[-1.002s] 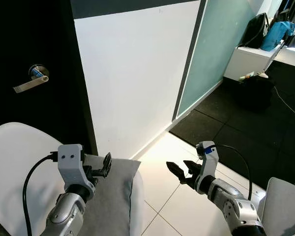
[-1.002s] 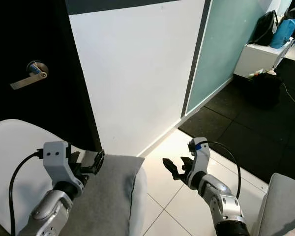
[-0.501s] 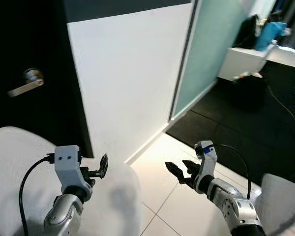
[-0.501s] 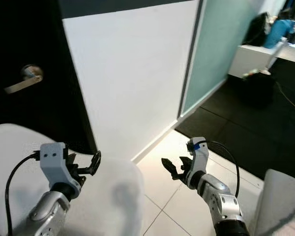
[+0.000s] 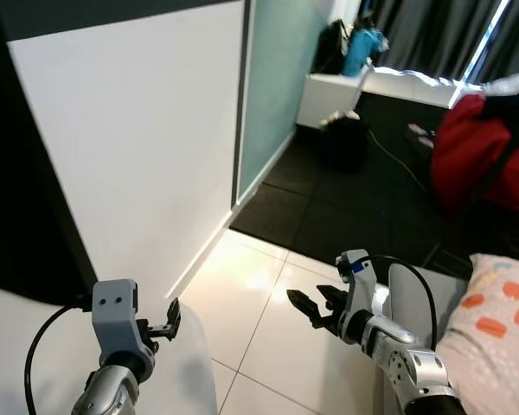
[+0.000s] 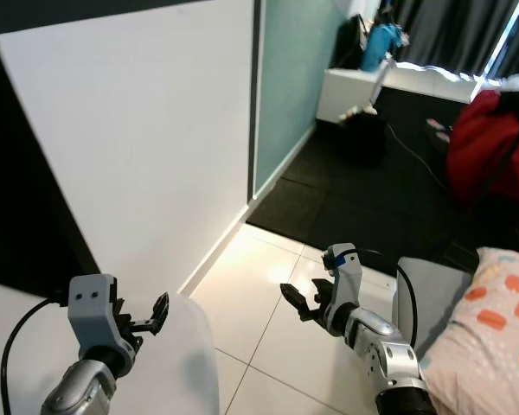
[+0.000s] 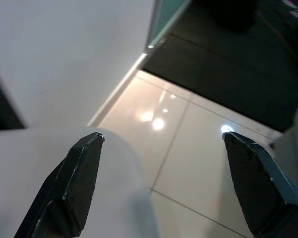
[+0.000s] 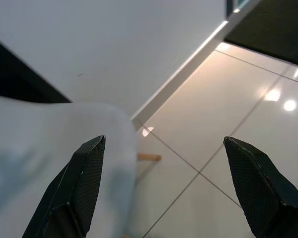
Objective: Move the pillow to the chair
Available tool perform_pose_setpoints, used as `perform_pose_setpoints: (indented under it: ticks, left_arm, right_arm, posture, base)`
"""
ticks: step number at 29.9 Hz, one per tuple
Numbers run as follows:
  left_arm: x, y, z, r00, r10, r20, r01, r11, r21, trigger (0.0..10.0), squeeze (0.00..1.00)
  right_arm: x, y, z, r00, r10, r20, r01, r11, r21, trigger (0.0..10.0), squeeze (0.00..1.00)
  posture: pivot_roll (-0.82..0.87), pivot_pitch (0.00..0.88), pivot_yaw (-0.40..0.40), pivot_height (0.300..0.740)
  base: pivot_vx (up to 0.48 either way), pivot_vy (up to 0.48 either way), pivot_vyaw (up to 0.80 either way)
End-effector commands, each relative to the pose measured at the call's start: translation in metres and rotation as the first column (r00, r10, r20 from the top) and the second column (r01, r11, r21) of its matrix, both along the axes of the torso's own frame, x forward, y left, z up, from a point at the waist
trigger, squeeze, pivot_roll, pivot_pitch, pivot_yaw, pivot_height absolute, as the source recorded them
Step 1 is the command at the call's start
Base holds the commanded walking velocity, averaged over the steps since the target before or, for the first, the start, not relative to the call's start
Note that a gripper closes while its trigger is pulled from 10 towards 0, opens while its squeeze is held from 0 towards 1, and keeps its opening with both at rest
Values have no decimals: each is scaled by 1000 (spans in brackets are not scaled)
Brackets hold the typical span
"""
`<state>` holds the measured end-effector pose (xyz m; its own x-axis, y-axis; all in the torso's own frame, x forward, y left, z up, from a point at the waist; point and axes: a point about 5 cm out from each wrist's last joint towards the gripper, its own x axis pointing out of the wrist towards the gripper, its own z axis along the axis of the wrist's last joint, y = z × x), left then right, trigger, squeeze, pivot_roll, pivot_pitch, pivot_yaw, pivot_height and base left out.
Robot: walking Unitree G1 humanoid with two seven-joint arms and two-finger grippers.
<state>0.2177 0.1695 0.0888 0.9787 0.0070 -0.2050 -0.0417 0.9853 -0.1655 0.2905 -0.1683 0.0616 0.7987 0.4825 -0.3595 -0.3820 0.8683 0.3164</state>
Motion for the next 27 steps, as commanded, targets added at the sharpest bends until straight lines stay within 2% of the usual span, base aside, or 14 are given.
perform_pose_setpoints:
  ticks: [1,7,27]
  left_arm:
    - [1,-6,2,999,-37,8,37,999,-4,10000,0]
    - [0,-9,2,998,-56,8,56,998,4,10000,0]
    - [-1,-11,6,998,-66,14,66,998,-5,10000,0]
  right_arm:
    - [0,-4,-1,1000,-4,-8,4,1000,-18,10000,0]
    - [-1,-4,-1,1000,-7,-7,7,1000,-10,10000,0]
    - [0,-7,3,1000,-29,2,29,1000,10,10000,0]
  posture:
    - [-168,0,-50,737]
    - [-170,0,-48,737]
    - [-175,3,-51,737]
  base:
    - [0,0,-719]
    - [0,-50,-719]
    - [0,-480,0]
